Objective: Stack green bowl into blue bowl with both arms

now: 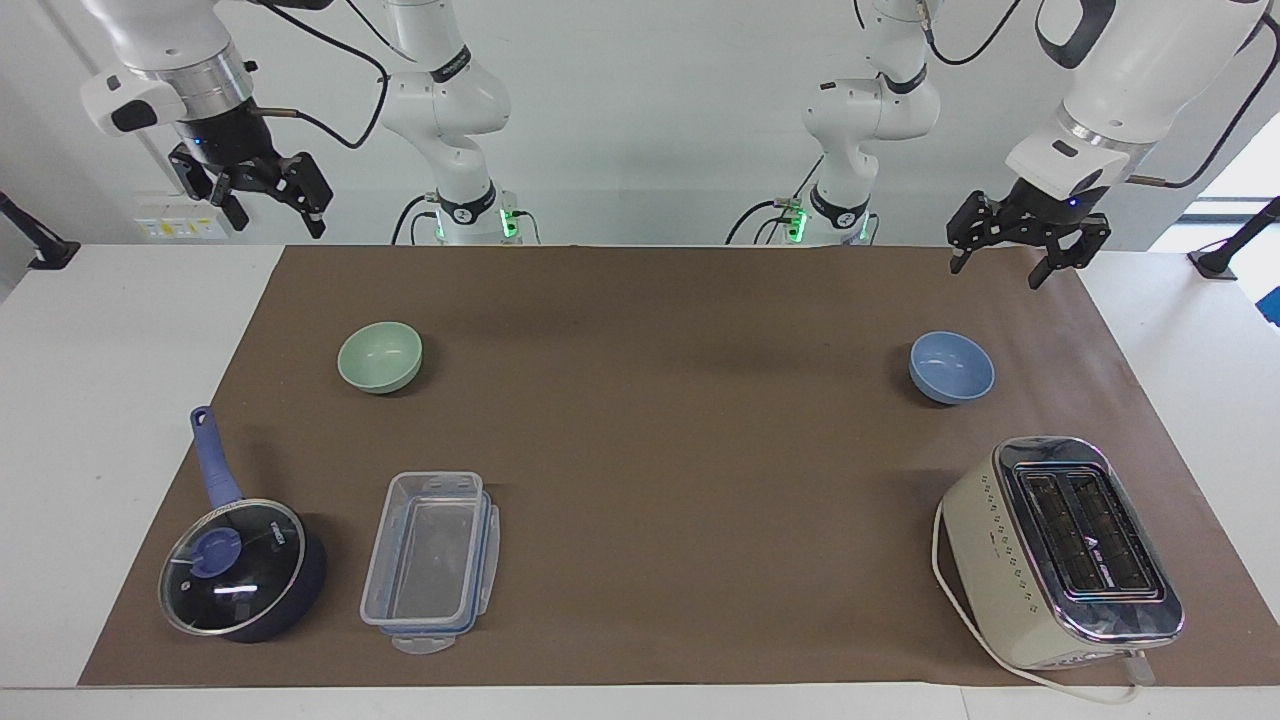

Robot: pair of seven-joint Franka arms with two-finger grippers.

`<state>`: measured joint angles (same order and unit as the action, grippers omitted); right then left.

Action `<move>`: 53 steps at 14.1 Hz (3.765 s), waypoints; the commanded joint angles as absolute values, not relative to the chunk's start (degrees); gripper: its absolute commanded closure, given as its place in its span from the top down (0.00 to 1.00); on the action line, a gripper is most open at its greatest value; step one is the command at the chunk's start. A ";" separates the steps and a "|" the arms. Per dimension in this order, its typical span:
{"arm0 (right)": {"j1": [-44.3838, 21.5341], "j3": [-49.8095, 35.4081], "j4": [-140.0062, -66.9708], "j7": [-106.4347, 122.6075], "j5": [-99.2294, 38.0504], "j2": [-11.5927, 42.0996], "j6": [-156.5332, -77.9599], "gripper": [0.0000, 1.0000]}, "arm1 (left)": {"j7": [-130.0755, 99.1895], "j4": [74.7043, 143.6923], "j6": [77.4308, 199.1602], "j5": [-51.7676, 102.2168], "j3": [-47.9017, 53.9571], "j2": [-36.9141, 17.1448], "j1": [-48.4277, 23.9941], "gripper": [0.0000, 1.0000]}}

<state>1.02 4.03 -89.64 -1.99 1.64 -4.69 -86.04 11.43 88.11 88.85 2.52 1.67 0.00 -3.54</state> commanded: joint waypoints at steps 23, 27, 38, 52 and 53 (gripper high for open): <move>1.23 3.34 -90.26 -2.81 2.46 -5.54 -86.13 1.00 | 10.72 87.54 87.71 1.58 1.49 0.35 -3.78 1.00; 1.23 3.34 -90.26 -2.81 2.46 -5.54 -86.13 1.00 | 10.72 87.80 87.98 1.58 1.49 0.44 -3.78 1.00; 1.23 3.34 -90.26 -2.81 2.46 -5.54 -86.13 1.00 | 10.72 87.98 88.07 1.58 1.58 0.53 -3.78 1.00; 1.23 3.34 -90.26 -2.81 2.55 -5.54 -86.13 1.00 | 11.34 89.91 88.86 1.76 1.58 1.67 -3.69 1.00; 1.23 3.34 -90.26 -2.81 2.46 -5.54 -86.13 1.00 | 11.34 89.91 88.94 1.84 1.58 1.67 -3.69 1.00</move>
